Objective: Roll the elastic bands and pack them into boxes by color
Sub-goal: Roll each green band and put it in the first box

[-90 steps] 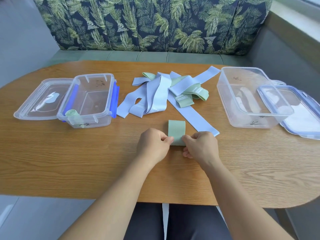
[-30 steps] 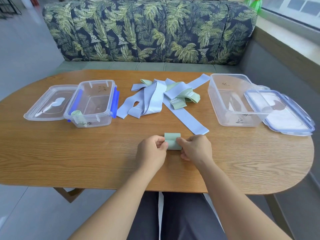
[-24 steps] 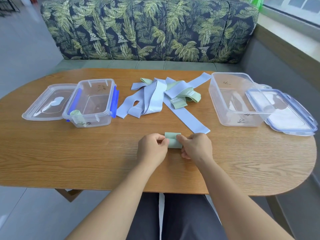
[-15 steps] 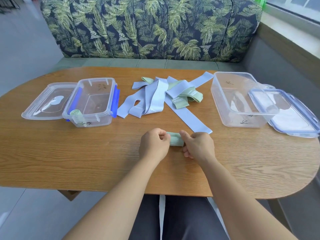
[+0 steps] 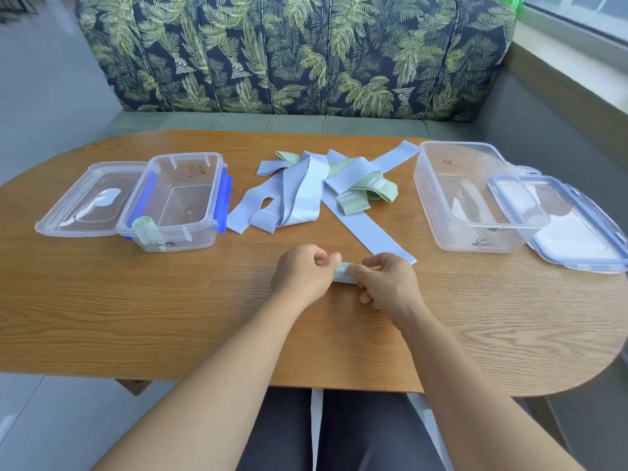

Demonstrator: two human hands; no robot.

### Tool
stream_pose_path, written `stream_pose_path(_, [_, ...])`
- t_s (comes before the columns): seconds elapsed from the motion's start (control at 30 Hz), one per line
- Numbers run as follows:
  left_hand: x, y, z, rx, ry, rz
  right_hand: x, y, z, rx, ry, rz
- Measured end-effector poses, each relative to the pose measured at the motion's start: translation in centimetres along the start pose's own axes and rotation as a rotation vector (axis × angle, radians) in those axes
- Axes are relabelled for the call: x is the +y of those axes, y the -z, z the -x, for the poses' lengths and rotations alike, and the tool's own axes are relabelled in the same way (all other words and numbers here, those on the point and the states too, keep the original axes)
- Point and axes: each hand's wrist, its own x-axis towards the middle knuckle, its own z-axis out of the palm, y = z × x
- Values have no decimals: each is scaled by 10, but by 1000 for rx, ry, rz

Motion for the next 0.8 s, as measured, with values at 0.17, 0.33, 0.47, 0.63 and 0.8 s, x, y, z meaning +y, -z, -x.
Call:
stream_pose_path(0.17, [1,7,-8,-176,6,-79,-3,1,-9,-4,-14,14])
stream_pose_path(0.33, [3,15,-15,-237,-10,-115,-4,1,-11,-10,-16,14])
stream_pose_path(0.47, [1,16,-16,-237,-68,-100,-4,3,-10,-45,2,12])
stream_pose_path(0.63, [-5,16,-17,-273,-61,121,-7,9,-1,-109,37,-18])
stream_pose_path(0.8, [-6,38,-11,-231,-36,429,-34,9,15,-64,182,-123])
